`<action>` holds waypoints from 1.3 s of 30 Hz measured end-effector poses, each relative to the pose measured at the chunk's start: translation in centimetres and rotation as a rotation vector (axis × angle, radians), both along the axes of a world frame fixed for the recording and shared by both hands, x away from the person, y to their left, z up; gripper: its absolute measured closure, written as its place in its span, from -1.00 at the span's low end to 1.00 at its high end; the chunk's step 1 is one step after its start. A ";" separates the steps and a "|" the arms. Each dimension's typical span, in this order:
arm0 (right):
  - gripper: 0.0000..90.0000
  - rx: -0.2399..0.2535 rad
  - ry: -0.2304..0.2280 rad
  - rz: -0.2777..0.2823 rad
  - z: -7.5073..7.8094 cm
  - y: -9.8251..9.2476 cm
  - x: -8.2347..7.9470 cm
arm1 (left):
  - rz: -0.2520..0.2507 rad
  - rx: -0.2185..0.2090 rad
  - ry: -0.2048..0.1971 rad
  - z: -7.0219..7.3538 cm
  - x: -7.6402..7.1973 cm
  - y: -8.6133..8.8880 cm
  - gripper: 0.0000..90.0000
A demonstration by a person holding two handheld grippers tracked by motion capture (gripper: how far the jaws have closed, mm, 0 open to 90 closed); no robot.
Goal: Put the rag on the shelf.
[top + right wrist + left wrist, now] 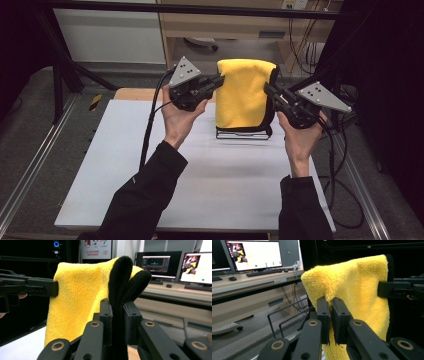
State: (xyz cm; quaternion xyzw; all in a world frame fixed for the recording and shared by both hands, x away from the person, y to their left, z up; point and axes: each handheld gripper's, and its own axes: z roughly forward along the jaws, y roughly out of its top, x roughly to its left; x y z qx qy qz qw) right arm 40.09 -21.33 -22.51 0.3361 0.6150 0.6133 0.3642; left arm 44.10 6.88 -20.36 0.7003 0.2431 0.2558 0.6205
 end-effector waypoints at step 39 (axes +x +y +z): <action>0.78 0.009 -0.131 0.017 7.6 1.4 6.1 | 0.079 -0.054 -0.089 7.8 4.6 0.6 0.88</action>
